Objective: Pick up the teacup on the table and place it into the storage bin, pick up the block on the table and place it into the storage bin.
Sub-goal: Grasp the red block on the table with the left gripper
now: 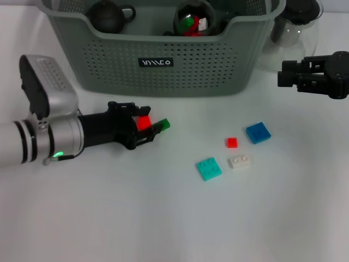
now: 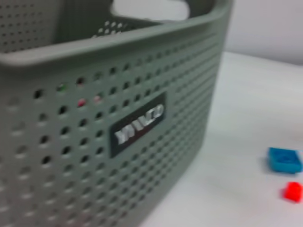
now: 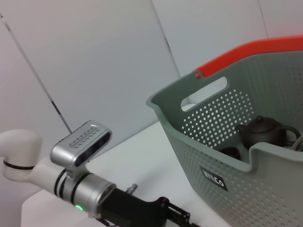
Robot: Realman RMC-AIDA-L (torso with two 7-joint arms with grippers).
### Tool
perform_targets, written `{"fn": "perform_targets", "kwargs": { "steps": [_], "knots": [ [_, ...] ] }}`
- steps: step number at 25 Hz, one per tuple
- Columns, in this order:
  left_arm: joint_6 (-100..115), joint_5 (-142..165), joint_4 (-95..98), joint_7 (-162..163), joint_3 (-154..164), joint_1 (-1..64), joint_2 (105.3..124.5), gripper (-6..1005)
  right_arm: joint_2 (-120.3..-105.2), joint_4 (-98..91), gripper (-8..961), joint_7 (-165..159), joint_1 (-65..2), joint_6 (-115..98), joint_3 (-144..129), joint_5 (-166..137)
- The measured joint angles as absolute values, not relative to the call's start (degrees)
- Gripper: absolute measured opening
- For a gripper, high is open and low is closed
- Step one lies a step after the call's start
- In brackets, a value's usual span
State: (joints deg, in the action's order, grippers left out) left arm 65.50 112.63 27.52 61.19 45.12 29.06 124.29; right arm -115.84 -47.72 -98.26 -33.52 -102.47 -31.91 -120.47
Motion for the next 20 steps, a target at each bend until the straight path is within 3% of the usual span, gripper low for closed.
{"fn": "perform_targets", "kwargs": {
  "steps": [6, 20],
  "knots": [
    [67.91, 112.23, 30.51, 61.17, 44.55, 26.72, 124.59, 561, -115.83, -47.72, 412, -97.92, -33.47, -102.48, -31.90, -120.41],
    [62.08, 112.85, 30.04, 72.88, 48.07, 29.98, 124.10, 579, -115.93, -47.63, 412, -98.04, -33.67, -102.39, -31.90, -120.41]
  ]
}}
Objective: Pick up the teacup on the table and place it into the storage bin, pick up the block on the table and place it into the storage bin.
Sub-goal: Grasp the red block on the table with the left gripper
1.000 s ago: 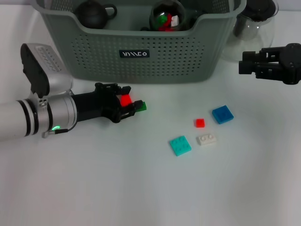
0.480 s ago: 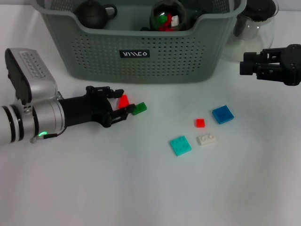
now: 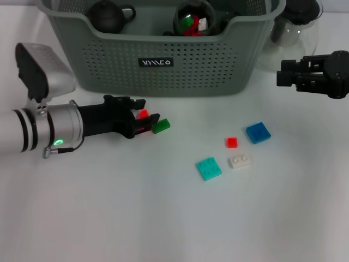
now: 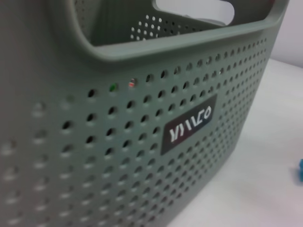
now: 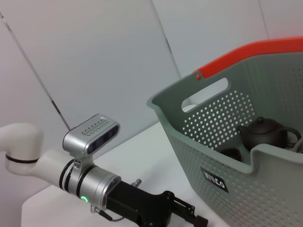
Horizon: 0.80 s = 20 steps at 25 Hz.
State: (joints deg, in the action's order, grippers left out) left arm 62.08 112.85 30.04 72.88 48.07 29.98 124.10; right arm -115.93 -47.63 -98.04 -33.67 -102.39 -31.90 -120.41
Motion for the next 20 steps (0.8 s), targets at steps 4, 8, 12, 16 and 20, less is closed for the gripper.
{"fn": "perform_targets", "kwargs": {
  "steps": [4, 8, 12, 16, 20],
  "knots": [
    [62.93, 115.19, 30.97, 74.96, 49.74, 30.41, 123.97, 585, -115.93, -47.63, 412, -98.06, -33.71, -102.39, -31.90, -120.47],
    [64.26, 115.74, 32.06, 74.97, 50.26, 29.46, 124.14, 590, -115.89, -47.63, 413, -98.08, -33.57, -102.39, -31.90, -120.46],
    [67.70, 115.76, 35.16, 73.80, 50.68, 26.74, 124.33, 596, -115.86, -47.63, 413, -98.07, -33.49, -102.39, -31.90, -120.45],
    [71.00, 115.08, 37.40, 71.54, 50.66, 24.26, 124.61, 601, -115.86, -47.63, 413, -97.90, -33.48, -102.07, -31.90, -120.42],
    [71.61, 112.97, 37.91, 69.55, 49.24, 22.92, 124.81, 606, -115.89, -47.63, 413, -97.88, -33.53, -101.76, -31.90, -120.41]
  ]
}}
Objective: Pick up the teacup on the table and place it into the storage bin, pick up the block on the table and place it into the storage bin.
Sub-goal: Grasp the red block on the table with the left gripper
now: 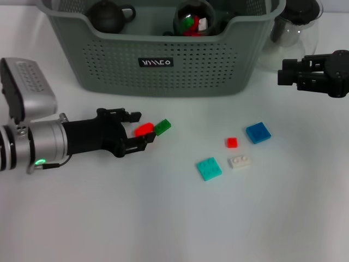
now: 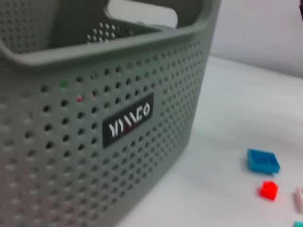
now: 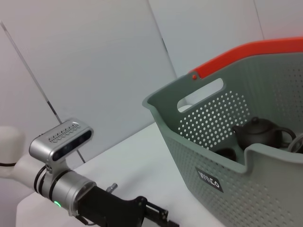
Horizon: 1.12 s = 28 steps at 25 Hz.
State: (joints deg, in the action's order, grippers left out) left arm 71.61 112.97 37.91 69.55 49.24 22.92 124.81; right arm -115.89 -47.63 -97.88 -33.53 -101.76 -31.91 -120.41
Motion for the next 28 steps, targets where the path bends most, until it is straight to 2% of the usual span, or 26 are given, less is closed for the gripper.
{"fn": "perform_targets", "kwargs": {
  "steps": [2, 13, 19, 24, 28],
  "knots": [
    [72.59, 111.55, 37.92, 68.20, 48.45, 22.38, 124.82, 609, -115.90, -47.63, 414, -97.84, -33.54, -101.73, -31.90, -120.40],
    [72.86, 98.06, 23.40, 40.43, 45.37, 20.36, 124.80, 812, -116.01, -47.63, 413, -97.75, -33.74, -100.43, -31.90, -120.41],
    [70.46, 92.15, 17.90, 33.40, 45.01, 20.45, 124.80, 885, -116.17, -47.63, 414, -97.74, -34.01, -99.85, -31.90, -120.41],
    [67.83, 91.74, 16.33, 32.87, 45.00, 20.51, 124.80, 886, -116.23, -47.63, 414, -97.81, -34.02, -99.44, -31.91, -120.41],
    [67.32, 91.68, 16.27, 32.81, 44.99, 20.49, 124.80, 814, -116.28, -47.63, 414, -97.80, -34.02, -99.38, -31.91, -120.41]
  ]
}}
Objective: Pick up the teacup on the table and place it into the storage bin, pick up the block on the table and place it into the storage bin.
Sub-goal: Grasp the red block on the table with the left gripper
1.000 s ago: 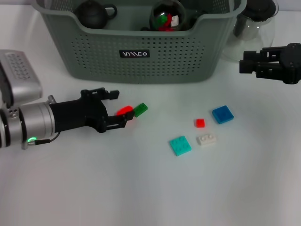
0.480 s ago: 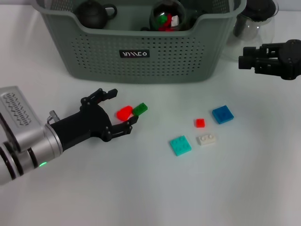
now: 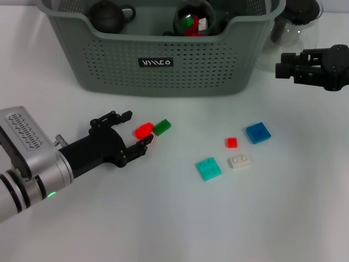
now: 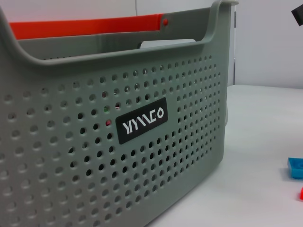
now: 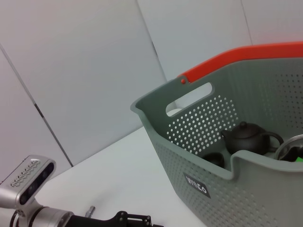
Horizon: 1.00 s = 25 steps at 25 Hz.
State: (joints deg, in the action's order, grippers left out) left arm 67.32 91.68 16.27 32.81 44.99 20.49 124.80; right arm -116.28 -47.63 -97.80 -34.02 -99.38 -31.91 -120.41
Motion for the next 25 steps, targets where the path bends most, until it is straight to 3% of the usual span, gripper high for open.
{"fn": "perform_targets", "kwargs": {
  "steps": [4, 25],
  "knots": [
    [67.31, 91.64, 15.97, 32.78, 45.26, 20.76, 124.80, 677, -116.36, -47.63, 413, -97.80, -34.01, -99.32, -31.94, -120.41],
    [63.64, 91.13, 14.38, 32.62, 42.98, 21.92, 124.63, 672, -116.29, -47.63, 414, -97.65, -33.31, -99.41, -31.90, -120.59]
  ]
}}
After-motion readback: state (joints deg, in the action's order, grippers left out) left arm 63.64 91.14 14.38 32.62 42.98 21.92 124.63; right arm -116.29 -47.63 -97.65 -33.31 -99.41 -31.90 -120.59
